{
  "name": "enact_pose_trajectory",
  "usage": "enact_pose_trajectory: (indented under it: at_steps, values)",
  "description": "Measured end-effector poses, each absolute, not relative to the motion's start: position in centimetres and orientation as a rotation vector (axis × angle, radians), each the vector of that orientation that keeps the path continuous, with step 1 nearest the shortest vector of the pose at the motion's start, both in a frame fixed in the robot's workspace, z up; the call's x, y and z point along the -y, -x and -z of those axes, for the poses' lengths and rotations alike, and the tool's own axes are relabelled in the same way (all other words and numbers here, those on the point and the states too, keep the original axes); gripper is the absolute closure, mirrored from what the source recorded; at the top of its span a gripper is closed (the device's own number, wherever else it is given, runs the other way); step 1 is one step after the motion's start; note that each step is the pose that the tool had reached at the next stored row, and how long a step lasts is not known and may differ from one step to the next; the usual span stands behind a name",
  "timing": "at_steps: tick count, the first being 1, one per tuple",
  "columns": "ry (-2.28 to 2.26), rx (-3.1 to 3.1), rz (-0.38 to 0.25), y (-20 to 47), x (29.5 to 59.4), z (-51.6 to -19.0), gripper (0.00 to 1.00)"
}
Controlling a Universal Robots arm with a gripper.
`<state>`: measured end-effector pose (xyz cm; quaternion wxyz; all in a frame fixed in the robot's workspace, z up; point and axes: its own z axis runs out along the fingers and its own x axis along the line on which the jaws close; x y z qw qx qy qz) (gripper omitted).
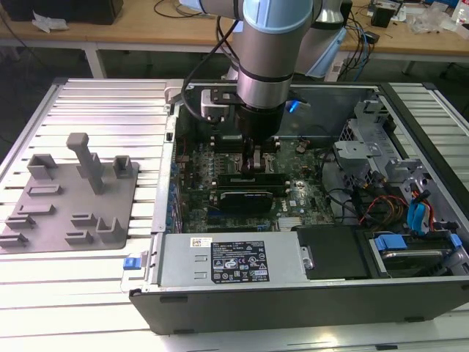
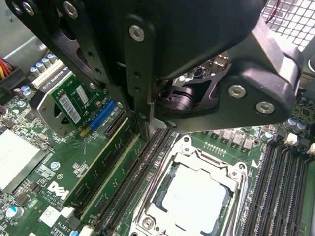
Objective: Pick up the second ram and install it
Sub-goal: 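Insert the second ram into the second slot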
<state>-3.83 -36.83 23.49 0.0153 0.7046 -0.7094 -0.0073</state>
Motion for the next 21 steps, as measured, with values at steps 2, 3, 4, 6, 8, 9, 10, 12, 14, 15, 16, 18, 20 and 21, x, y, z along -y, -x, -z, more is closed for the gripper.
enact_pose_trajectory:
  at_steps: [2,3,4,6,8,9,10,12,14,15,16,18,20,21]
  values:
    - [-2.192,2.208,0.023,3.82,36.83,-23.45,0.91]
    - [-2.192,2.207,0.023,3.83,36.83,-23.45,0.91]
    - [-2.192,2.207,0.023,3.83,36.83,-23.43,0.91]
    - [-2.192,2.207,0.023,3.83,36.83,-23.41,0.91]
    - [-2.192,2.208,0.023,3.79,36.83,-23.40,0.91]
    - [-2.192,2.208,0.023,3.79,36.83,-23.40,0.91]
    - [-2.192,2.208,0.023,3.78,36.83,-23.40,0.91]
    - [-2.193,2.208,0.023,3.77,36.82,-23.31,0.91]
    - [-2.192,2.208,0.023,3.78,36.83,-23.29,0.91]
    - [-2.192,2.208,0.023,3.78,36.83,-23.29,0.91]
    - [-2.192,2.208,0.023,3.78,36.83,-23.29,0.91]
    - [-2.192,2.208,0.023,3.78,36.83,-23.11,0.91]
    - [-2.192,2.208,0.023,3.77,36.83,-22.99,0.91]
    - [-2.192,2.207,0.023,3.78,36.83,-22.90,0.91]
